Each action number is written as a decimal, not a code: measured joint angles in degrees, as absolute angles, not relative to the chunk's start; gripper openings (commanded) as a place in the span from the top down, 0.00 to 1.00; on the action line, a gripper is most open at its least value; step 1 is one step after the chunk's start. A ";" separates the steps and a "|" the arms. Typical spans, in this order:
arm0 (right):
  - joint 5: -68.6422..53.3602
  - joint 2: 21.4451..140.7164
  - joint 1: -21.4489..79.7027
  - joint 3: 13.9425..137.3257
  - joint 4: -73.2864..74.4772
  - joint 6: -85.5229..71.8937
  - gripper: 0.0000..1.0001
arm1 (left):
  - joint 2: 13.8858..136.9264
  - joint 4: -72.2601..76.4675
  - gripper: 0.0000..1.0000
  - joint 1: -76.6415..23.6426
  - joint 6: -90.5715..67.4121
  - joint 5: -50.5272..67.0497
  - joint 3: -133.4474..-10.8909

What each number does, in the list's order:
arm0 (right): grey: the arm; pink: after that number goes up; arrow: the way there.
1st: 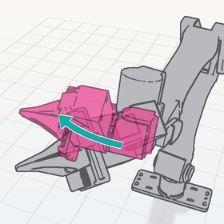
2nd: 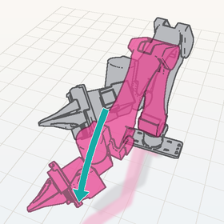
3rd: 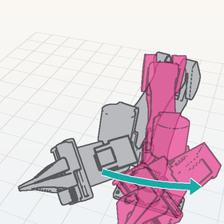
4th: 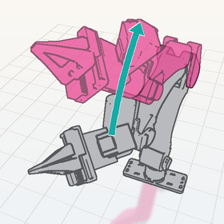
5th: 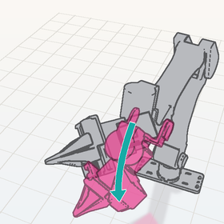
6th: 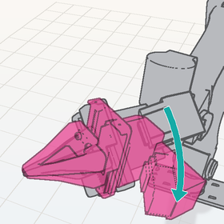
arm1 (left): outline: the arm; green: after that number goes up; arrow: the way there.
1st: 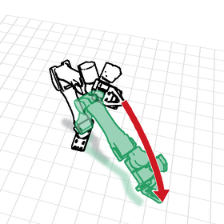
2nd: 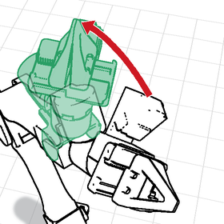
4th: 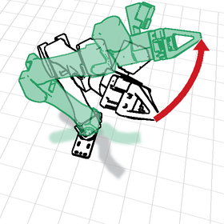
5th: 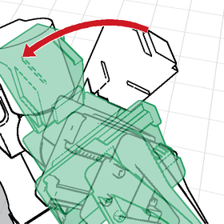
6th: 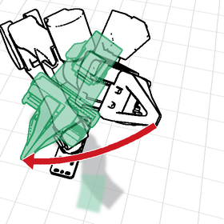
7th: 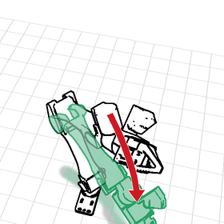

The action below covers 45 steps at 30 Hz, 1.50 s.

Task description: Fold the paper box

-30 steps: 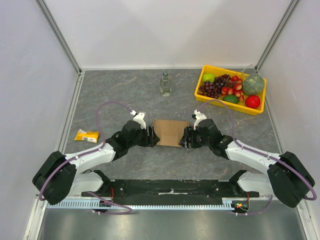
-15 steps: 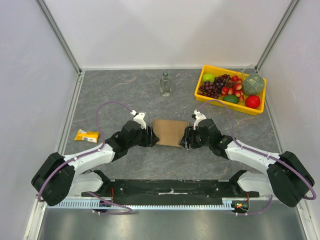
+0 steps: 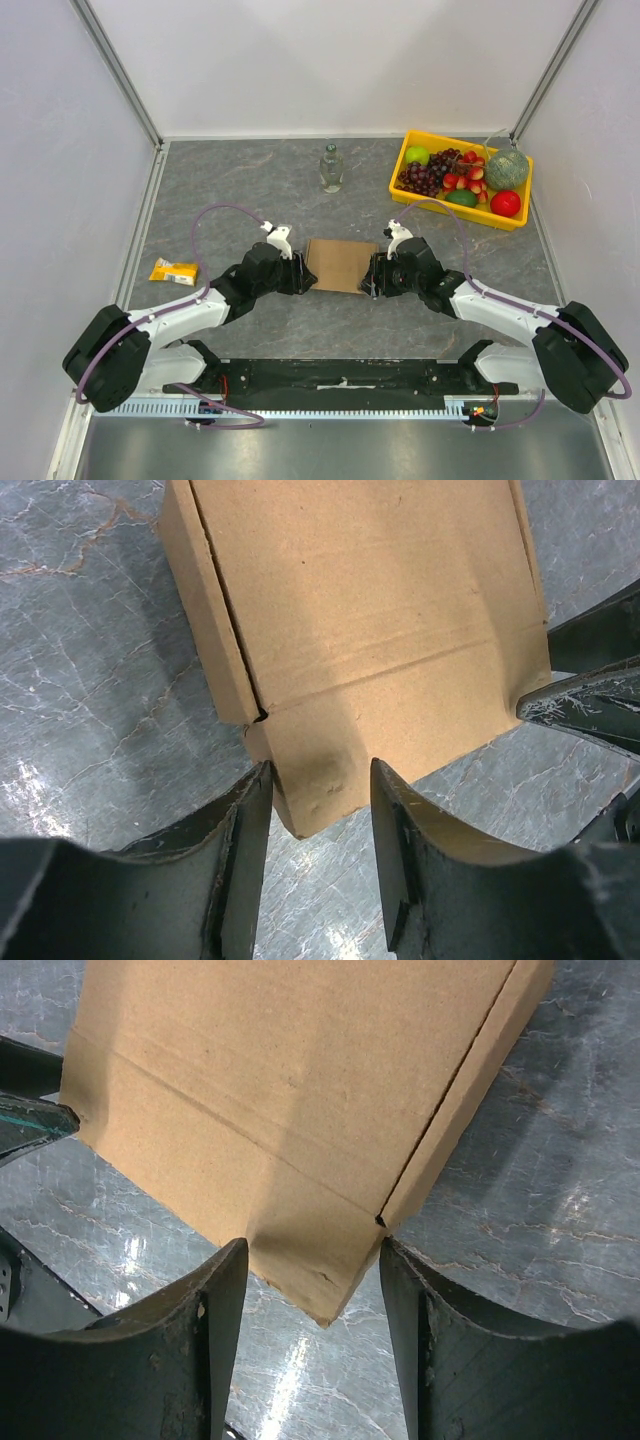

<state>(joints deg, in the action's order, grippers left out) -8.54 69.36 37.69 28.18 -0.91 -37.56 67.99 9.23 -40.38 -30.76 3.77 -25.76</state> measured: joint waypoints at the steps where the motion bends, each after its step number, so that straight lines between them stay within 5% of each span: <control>1: -8.54 69.38 37.69 28.18 -0.91 -37.56 0.38 | 67.99 9.26 0.51 -40.38 -30.76 3.79 -25.71; 36: -6.59 72.20 37.65 27.77 -1.85 -36.49 0.38 | 72.77 12.64 0.55 -40.38 -30.74 3.60 -24.95; 45: -5.08 72.18 37.65 27.79 -0.84 -34.65 0.46 | 73.58 12.62 0.56 -40.42 -30.72 3.55 -24.95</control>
<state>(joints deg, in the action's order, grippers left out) -5.08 72.18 37.65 27.79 -0.84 -34.65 73.58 12.62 -40.42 -30.72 3.55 -24.95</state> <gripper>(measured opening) 0.557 0.448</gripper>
